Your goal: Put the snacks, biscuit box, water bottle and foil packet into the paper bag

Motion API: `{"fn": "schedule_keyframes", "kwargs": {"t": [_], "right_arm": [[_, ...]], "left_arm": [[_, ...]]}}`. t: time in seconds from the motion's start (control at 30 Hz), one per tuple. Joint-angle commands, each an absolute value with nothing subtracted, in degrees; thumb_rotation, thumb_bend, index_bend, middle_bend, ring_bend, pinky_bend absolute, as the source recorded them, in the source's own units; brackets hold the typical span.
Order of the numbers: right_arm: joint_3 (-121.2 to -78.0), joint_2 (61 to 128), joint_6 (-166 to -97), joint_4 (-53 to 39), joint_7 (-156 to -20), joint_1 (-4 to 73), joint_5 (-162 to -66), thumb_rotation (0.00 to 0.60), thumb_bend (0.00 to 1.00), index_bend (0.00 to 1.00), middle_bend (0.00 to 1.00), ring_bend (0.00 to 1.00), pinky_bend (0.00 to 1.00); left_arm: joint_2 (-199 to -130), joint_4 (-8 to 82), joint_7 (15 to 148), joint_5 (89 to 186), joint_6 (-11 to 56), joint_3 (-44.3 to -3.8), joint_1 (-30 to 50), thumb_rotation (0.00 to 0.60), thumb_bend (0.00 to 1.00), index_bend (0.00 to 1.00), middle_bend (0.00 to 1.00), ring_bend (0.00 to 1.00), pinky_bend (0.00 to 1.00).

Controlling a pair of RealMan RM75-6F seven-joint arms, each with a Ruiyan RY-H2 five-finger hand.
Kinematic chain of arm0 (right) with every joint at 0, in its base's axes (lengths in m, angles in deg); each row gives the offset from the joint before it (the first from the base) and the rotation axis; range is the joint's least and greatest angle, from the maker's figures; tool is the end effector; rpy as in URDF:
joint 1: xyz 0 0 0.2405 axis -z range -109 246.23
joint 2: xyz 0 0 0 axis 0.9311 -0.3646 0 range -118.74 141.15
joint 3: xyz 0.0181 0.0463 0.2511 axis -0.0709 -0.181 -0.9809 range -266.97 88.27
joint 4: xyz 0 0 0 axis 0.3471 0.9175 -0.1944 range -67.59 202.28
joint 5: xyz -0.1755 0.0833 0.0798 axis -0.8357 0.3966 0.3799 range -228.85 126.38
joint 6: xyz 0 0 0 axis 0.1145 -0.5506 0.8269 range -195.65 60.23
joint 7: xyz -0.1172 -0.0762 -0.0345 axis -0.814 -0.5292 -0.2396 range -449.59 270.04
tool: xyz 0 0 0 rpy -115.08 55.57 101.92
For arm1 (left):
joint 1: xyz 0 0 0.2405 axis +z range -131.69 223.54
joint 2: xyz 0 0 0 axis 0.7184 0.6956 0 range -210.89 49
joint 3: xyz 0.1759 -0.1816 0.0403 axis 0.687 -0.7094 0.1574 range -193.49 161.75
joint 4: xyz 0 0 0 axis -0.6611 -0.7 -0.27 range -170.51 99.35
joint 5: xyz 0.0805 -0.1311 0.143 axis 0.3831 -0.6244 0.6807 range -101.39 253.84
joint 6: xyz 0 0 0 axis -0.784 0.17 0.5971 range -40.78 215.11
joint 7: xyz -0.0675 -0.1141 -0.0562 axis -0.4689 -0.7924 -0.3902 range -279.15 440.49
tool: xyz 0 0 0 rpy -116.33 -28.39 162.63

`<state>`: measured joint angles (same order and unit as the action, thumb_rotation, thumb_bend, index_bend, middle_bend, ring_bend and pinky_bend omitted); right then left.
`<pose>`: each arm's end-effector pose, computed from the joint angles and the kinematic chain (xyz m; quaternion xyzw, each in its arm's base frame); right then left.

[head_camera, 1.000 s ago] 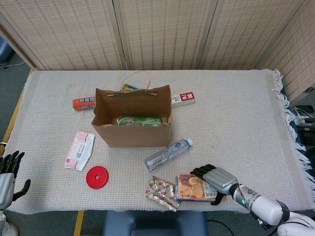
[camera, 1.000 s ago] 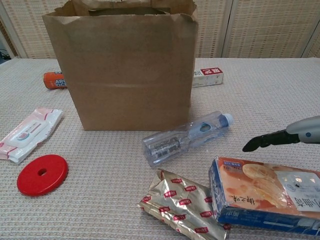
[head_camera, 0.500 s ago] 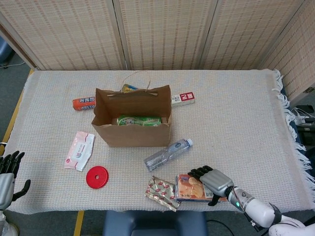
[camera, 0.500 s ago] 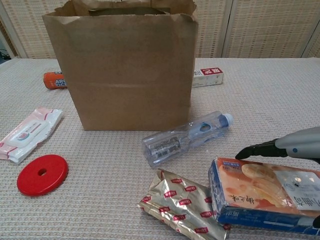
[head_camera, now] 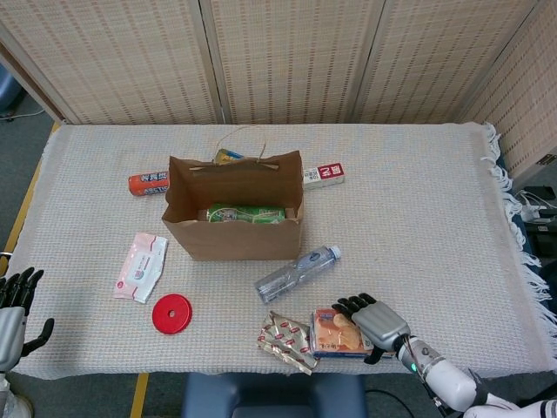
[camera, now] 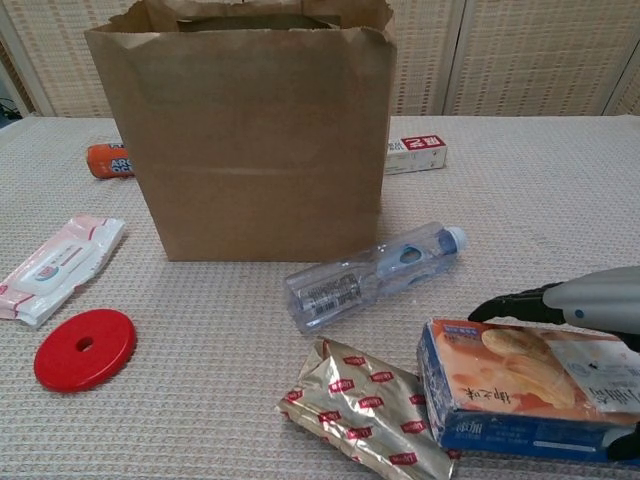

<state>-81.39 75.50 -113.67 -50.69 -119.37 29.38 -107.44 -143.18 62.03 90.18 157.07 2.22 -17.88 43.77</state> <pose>-0.1890 -0.2105 0.0312 0.8262 -0.4545 0.1564 0.2939 -0.3164 0.1615 0.1630 -0.5851 -0.3956 -0.3196 0.6317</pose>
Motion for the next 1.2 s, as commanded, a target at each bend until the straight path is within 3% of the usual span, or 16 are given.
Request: {"fn": "schedule_keyframes", "kwargs": {"t": [0.03,0.57,0.63,0.67,0.73,0.8,0.9,1.2], "right_arm": [[-80.9,75.9,-115.0,-51.1,-120.4,29.5,-106.3,0.600,0.00,0.00,0.00,0.00,0.00],[-78.3,78.9,-118.1,-51.7,-125.2,28.7,-104.2,0.600,0.00,0.00,0.00,0.00,0.02],[-78.6,79.9,-120.2,-51.2,-125.2,29.5,-105.0,0.600,0.03,0.02,0.03,0.03,0.12],[-78.7,80.6,-121.6,-50.7,-125.1,30.2,-105.9,0.600,0.07,0.07,0.09,0.08,0.22],[-79.2,81.7,-123.7,-50.1,-124.4,31.4,-107.3,0.600,0.16,0.24,0.24,0.26,0.42],[-79.5,82.2,-124.8,-49.5,-122.9,32.6,-109.0,0.600,0.26,0.46,0.44,0.49,0.63],[-79.7,81.9,-125.5,-48.9,-121.4,33.4,-111.1,0.600,0.32,0.60,0.55,0.61,0.75],[-83.9,78.6,-128.5,-49.0,-110.5,35.9,-117.4,0.600,0.34,0.63,0.59,0.66,0.79]], "left_arm": [[-143.2,62.0,90.2,157.0,2.3,-17.9,43.8,0.600,0.38,0.00,0.00,0.00,0.00],[-143.1,62.2,90.2,157.0,2.4,-17.9,43.7,0.600,0.38,0.00,0.00,0.00,0.00],[-143.0,62.2,90.1,157.0,2.4,-17.9,43.7,0.600,0.38,0.00,0.00,0.00,0.00],[-143.0,62.2,90.0,156.9,2.5,-17.9,43.7,0.600,0.38,0.00,0.00,0.00,0.00],[-143.0,62.2,89.9,156.9,2.5,-17.9,43.7,0.600,0.38,0.00,0.00,0.00,0.00],[-143.0,62.3,89.8,156.9,2.5,-17.9,43.7,0.600,0.38,0.00,0.00,0.00,0.00],[-142.9,62.4,89.8,156.9,2.5,-17.9,43.7,0.600,0.38,0.00,0.00,0.00,0.00],[-143.0,62.3,90.0,156.9,2.4,-17.9,43.8,0.600,0.38,0.00,0.00,0.00,0.00]]}}
